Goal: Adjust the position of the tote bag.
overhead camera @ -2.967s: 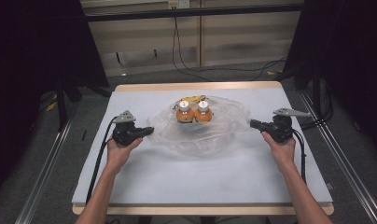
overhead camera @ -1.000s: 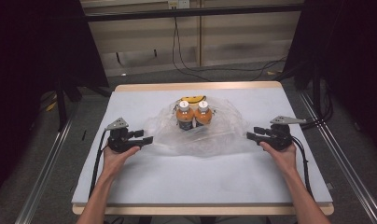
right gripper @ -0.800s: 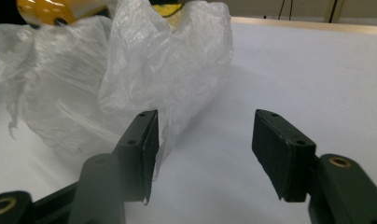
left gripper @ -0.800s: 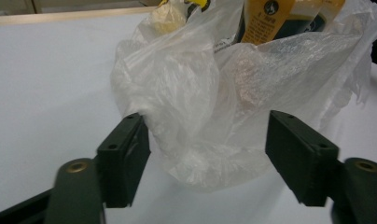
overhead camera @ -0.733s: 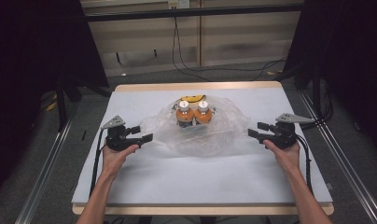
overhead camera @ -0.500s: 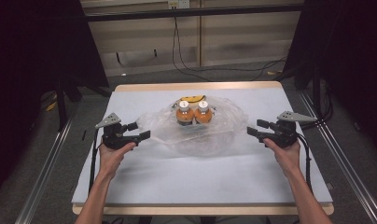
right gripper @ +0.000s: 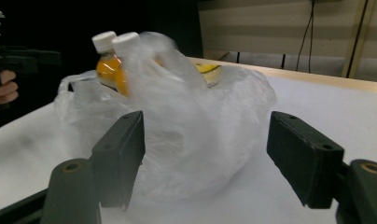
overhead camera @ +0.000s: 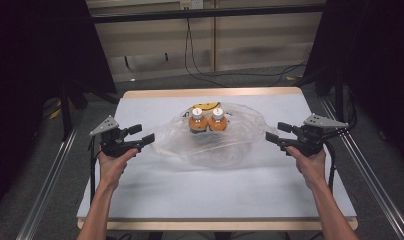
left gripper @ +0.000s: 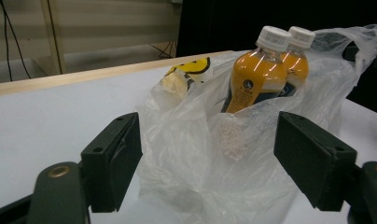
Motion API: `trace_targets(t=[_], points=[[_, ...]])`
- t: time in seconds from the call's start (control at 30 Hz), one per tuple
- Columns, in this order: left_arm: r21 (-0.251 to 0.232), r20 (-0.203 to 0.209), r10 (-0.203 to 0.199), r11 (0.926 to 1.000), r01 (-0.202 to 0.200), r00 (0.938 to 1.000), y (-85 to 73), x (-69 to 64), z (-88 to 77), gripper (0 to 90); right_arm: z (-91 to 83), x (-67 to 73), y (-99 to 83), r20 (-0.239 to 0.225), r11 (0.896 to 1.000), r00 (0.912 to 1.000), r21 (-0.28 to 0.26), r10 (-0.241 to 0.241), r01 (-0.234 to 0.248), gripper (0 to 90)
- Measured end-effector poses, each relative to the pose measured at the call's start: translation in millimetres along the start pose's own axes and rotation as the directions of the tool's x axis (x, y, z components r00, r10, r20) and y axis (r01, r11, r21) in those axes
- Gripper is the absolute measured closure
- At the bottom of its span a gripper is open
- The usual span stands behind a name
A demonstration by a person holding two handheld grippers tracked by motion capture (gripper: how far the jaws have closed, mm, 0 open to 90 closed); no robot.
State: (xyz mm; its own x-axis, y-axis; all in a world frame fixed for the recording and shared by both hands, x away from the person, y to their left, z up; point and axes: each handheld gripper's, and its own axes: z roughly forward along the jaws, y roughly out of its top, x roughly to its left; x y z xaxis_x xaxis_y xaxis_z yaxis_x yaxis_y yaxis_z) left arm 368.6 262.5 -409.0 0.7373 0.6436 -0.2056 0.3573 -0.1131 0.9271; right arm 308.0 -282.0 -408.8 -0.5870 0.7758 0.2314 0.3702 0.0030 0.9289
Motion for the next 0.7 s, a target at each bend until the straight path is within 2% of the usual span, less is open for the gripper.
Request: trace_targets(t=[0.03,0.13,0.23,0.3,0.4,0.47,0.57,0.6,0.67,0.7], points=[[0.007,0.004,0.016,0.9998,-0.016,0.9999,1.1,-0.7,-0.9,26.7,-1.2,1.9,1.2,-0.004,1.0,1.0,0.0,-0.001,0.001,26.3],[0.003,0.042,0.025,0.9997,-0.025,0.9988,3.1,-4.4,1.9,35.2,-4.7,8.5,5.6,-0.01,1.0,0.9998,-0.007,-0.015,0.015,25.8],[0.026,0.049,0.048,0.9984,-0.049,0.9976,6.8,-10.8,8.7,43.7,-5.2,10.7,10.7,0.002,1.0,0.9998,-0.012,-0.021,0.021,26.6],[0.043,0.063,0.064,0.9968,-0.067,0.996,9.6,-14.4,13.4,49.8,-4.1,12.2,14.6,0.004,1.0,0.9997,-0.006,-0.024,0.024,30.4],[0.052,0.098,0.086,0.9944,-0.092,0.9914,15.2,-19.9,23.7,55.9,0.6,15.5,22.0,-0.019,0.999,0.9989,0.001,-0.043,0.043,41.5],[0.076,0.107,0.116,0.9892,-0.125,0.9874,21.1,-23.9,31.1,59.5,5.9,18.3,29.3,-0.034,0.998,0.9975,0.017,-0.062,0.063,46.2],[0.129,0.132,0.161,0.9755,-0.178,0.9781,32.1,-30.2,44.6,63.2,12.7,21.5,43.4,-0.053,0.996,0.9952,0.027,-0.082,0.084,56.4],[0.136,0.136,0.162,0.9741,-0.181,0.9773,34.5,-31.7,47.6,65.0,15.9,22.9,50.2,-0.063,0.995,0.9938,0.032,-0.092,0.094,59.8],[0.164,0.138,0.188,0.9639,-0.21,0.9724,42.0,-32.5,56.2,68.2,23.1,25.5,59.7,-0.087,0.991,0.9899,0.058,-0.112,0.117,67.1],[0.177,0.128,0.195,0.9602,-0.216,0.9724,44.4,-32.6,59.0,71.1,28.5,27.2,63.2,-0.1,0.988,0.9876,0.079,-0.121,0.129,68.6]])
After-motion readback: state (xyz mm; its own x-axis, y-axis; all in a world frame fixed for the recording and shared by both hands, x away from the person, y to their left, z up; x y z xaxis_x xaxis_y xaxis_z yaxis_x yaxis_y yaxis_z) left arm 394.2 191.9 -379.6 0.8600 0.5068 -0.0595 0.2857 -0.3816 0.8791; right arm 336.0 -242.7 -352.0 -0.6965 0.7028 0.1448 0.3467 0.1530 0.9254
